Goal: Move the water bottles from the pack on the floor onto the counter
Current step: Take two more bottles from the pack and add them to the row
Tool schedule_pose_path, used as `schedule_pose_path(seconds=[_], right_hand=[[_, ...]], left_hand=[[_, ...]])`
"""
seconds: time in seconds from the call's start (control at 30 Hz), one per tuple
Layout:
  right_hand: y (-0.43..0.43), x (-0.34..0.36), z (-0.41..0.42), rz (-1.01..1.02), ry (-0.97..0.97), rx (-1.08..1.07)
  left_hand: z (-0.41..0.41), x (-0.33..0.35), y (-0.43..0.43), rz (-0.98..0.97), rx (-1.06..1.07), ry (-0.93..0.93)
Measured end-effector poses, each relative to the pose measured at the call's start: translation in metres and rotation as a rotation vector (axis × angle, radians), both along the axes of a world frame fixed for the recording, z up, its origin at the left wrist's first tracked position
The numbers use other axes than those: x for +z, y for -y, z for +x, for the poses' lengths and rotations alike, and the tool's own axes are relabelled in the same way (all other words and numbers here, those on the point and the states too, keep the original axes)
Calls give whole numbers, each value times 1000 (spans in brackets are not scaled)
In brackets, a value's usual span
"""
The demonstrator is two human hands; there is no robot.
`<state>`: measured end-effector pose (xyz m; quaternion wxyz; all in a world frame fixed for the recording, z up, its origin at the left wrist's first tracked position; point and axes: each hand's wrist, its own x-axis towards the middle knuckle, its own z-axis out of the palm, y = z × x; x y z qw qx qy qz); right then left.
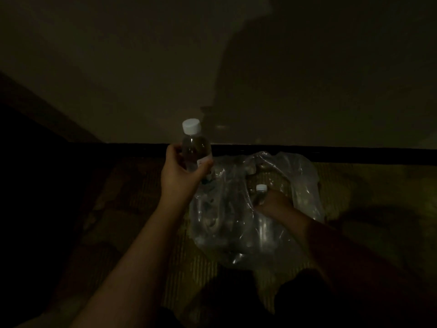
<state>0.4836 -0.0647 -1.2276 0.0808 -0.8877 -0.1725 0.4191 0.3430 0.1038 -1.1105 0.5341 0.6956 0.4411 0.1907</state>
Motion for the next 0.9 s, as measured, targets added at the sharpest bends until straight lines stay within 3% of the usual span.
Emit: schedule_pose_path(seconds=[0.13,0.4,0.53,0.9], right_hand=[[-4,30,4,160,95,13],[3,183,-19,371,227,-60],[9,269,-23,464,261,-102],[15,543,-44,477,307,-80]], left_hand=[[1,12,4,-16,35,-12],[-25,105,37,-136,129,-85],[-34,178,37,-142,127,-76],[-67,440,15,-128,79,63]])
